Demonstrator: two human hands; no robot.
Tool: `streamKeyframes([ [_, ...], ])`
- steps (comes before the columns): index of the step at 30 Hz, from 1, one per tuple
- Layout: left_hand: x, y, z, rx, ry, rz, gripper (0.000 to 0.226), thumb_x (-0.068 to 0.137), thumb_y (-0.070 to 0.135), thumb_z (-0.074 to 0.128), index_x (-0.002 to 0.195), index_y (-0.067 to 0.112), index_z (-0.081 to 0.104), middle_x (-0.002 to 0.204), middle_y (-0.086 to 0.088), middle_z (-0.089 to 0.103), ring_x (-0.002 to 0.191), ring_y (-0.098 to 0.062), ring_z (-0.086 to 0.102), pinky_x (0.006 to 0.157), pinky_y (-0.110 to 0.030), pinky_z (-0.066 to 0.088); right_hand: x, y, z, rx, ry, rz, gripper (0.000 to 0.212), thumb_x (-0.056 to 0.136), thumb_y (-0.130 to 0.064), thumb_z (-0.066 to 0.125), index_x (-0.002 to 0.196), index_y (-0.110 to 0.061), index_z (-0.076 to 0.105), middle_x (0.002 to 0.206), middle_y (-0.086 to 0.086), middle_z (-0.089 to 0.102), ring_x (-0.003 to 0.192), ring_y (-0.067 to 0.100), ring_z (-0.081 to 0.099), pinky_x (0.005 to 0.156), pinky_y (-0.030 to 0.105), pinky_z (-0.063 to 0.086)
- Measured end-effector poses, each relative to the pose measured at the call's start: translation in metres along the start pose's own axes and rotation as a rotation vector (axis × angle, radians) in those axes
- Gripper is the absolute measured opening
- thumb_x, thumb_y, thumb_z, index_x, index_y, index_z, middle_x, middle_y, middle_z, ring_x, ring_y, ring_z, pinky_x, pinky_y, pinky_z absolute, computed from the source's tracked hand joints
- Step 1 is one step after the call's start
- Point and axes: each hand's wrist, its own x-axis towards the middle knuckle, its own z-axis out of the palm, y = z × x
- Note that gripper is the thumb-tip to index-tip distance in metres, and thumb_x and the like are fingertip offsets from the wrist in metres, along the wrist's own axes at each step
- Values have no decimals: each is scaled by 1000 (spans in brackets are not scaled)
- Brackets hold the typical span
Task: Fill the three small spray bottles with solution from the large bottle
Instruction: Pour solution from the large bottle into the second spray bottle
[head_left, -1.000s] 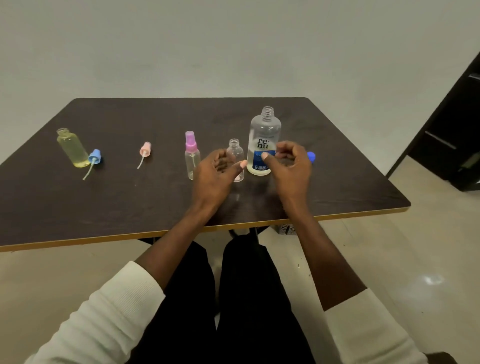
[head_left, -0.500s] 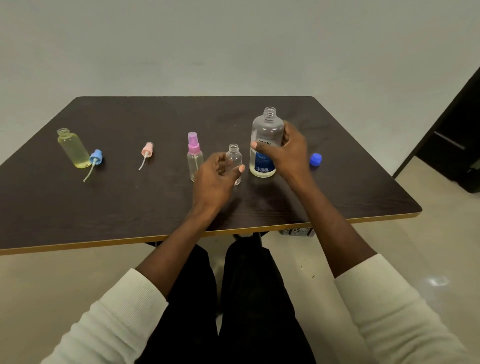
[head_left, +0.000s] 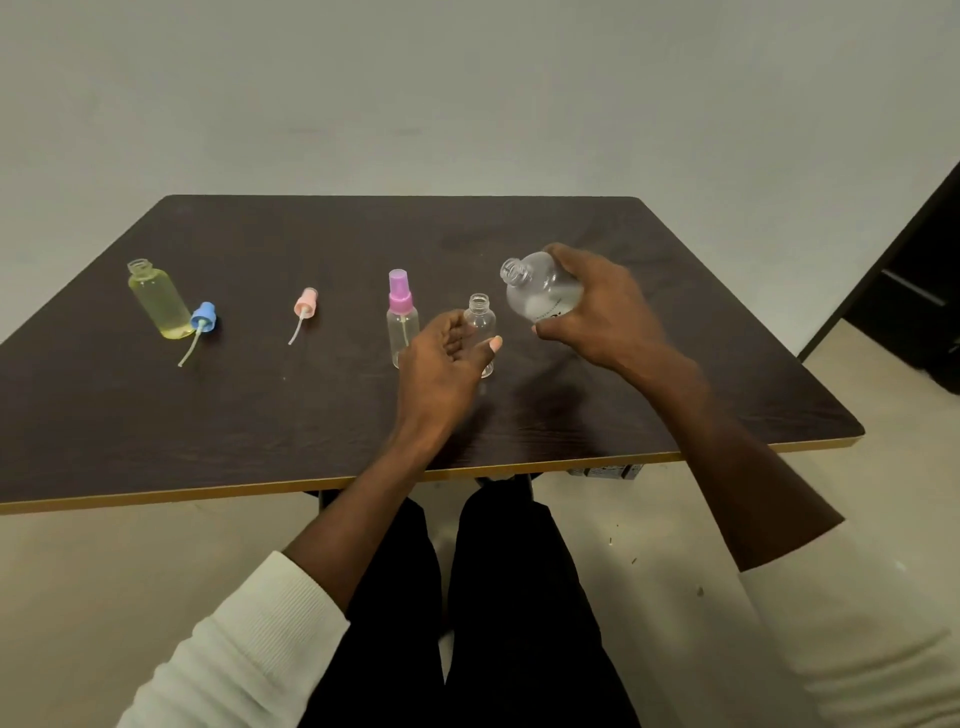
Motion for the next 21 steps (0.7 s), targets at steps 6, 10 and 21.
streamKeyframes([
  [6,0,-3,-1,29,2,11,40,83,20,81,119,23,63,110,5,74,105,-11,70,96,-42,57,2,-1,7,-132,-81,-94,68,65,-22,78,128,-18,54,118,-1,61,100,19,56,81,33,48],
  [10,0,-5,-2,40,7,4,50,81,26,82,125,13,63,112,1,74,106,-14,70,96,-44,57,3,-2,11,-169,-99,-122,65,63,-21,76,125,-17,55,115,-1,61,99,20,56,78,36,49],
  [21,-1,-3,-1,35,24,0,46,83,16,82,126,10,64,113,1,74,106,-11,70,97,-40,57,4,1,6,-219,-123,-132,62,63,-21,75,122,-19,55,114,-1,60,98,20,55,75,28,42],
])
